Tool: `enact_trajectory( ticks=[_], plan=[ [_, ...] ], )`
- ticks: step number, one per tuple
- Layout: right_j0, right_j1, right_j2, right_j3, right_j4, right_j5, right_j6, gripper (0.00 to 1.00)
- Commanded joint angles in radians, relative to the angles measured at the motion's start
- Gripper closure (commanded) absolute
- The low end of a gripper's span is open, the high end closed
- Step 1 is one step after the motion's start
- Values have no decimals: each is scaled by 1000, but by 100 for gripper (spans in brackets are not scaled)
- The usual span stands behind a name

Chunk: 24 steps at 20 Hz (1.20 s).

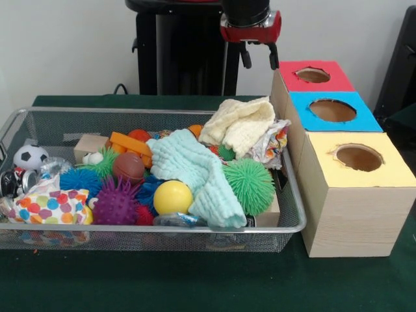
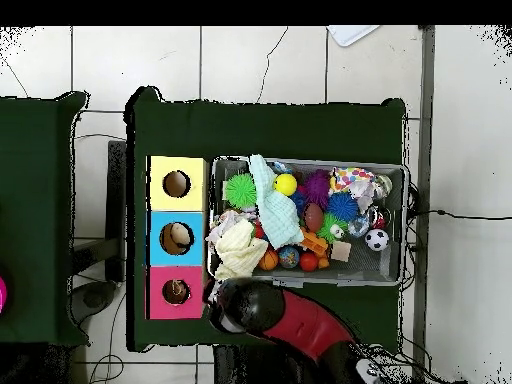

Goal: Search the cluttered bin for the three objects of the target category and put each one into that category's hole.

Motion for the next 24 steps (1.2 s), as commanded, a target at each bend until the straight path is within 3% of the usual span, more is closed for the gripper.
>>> enact_trajectory(
  ticks=[1,11,16,20,24],
  plan=[
    [-37,51,64,-44,5,-138,116,0],
    [-63,81,42,-86,-93,-97,34,0],
    [-96,142,34,-62,-127,-146,51,0],
    [-107,155,23,-52,-167,-125,44,0],
    [-113,212,12,-73,-219,-169,45,0]
  ],
)
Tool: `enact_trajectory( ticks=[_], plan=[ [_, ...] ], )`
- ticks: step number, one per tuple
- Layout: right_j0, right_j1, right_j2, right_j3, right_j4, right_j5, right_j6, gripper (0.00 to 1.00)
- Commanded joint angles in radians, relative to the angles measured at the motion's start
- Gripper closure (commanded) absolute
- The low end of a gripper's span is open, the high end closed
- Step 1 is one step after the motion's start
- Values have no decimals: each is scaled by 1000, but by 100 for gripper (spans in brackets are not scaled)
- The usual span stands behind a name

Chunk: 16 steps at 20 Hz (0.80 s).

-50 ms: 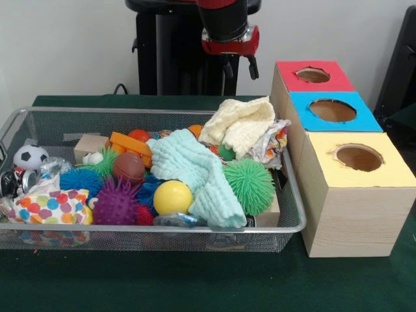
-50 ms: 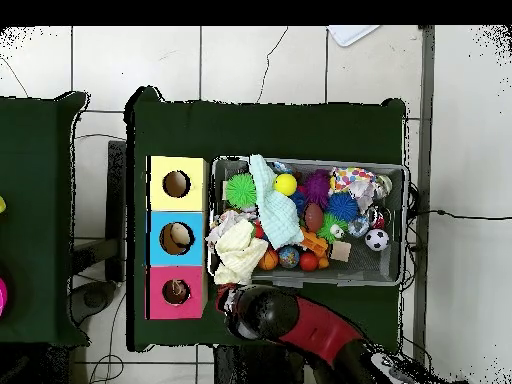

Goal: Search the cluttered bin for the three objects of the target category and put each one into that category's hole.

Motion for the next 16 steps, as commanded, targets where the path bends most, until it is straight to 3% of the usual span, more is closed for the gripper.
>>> enact_trajectory(
  ticks=[1,7,16],
  plan=[
    [-24,118,8,-81,-85,-121,49,0],
    [-16,224,1,-131,-130,-217,79,0],
    [-31,320,25,-131,-164,-363,118,0]
  ],
)
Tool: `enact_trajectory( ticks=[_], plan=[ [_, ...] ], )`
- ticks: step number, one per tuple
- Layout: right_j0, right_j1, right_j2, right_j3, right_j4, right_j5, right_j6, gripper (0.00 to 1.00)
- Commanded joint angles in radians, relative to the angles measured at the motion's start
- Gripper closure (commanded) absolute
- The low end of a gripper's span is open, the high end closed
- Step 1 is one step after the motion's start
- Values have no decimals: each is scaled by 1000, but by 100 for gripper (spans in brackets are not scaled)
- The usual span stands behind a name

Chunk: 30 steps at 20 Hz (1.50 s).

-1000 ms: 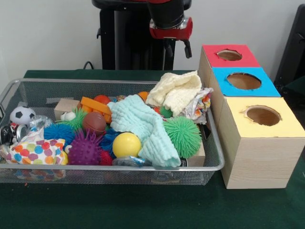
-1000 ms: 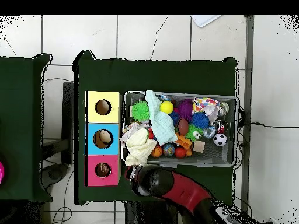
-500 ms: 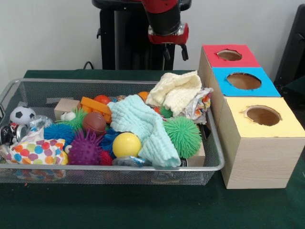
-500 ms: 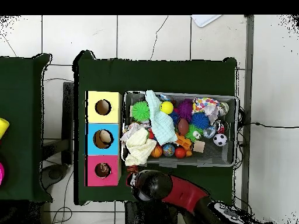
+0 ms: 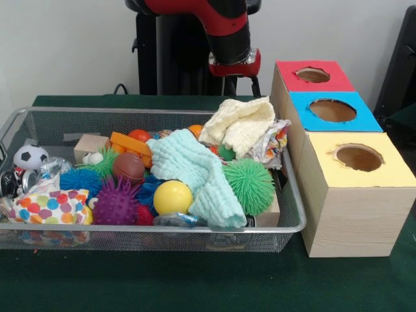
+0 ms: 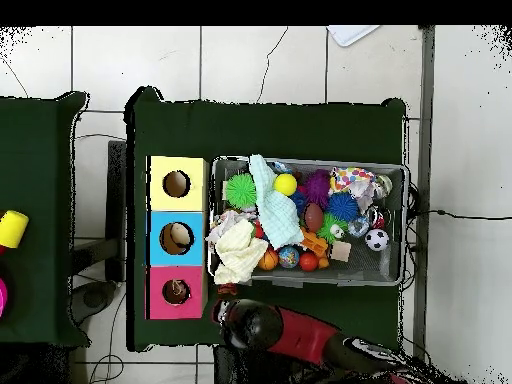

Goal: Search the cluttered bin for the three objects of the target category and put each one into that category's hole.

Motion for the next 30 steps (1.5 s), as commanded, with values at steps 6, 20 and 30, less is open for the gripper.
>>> enact_trajectory(
  ticks=[6,20,30],
  plan=[
    [-23,137,15,-142,-55,-154,117,0],
    [-15,177,-18,-190,-100,-187,125,0],
    [51,196,-96,-244,-133,-272,125,0]
  ],
)
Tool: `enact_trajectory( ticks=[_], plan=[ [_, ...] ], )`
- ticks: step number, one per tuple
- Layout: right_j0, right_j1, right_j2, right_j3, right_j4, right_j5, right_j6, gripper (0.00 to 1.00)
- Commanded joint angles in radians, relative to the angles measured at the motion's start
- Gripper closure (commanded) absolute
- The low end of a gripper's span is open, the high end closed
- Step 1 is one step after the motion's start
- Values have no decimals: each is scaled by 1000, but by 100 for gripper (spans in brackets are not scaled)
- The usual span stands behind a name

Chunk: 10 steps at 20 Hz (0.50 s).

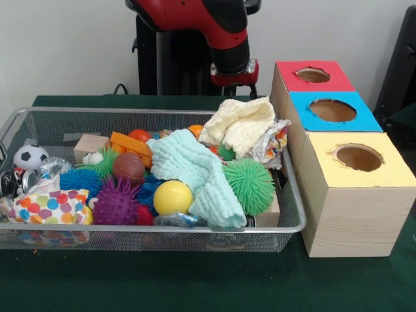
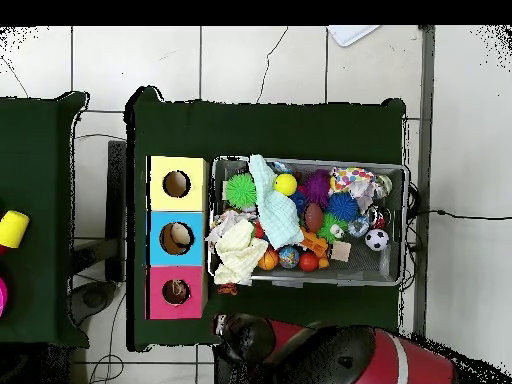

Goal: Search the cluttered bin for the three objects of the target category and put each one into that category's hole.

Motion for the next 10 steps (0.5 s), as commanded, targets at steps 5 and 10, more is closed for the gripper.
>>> enact_trajectory(
  ticks=[5,10],
  plan=[
    [33,50,-49,-227,-23,-187,135,0],
    [30,71,-52,-243,-37,-214,142,0]
  ],
)
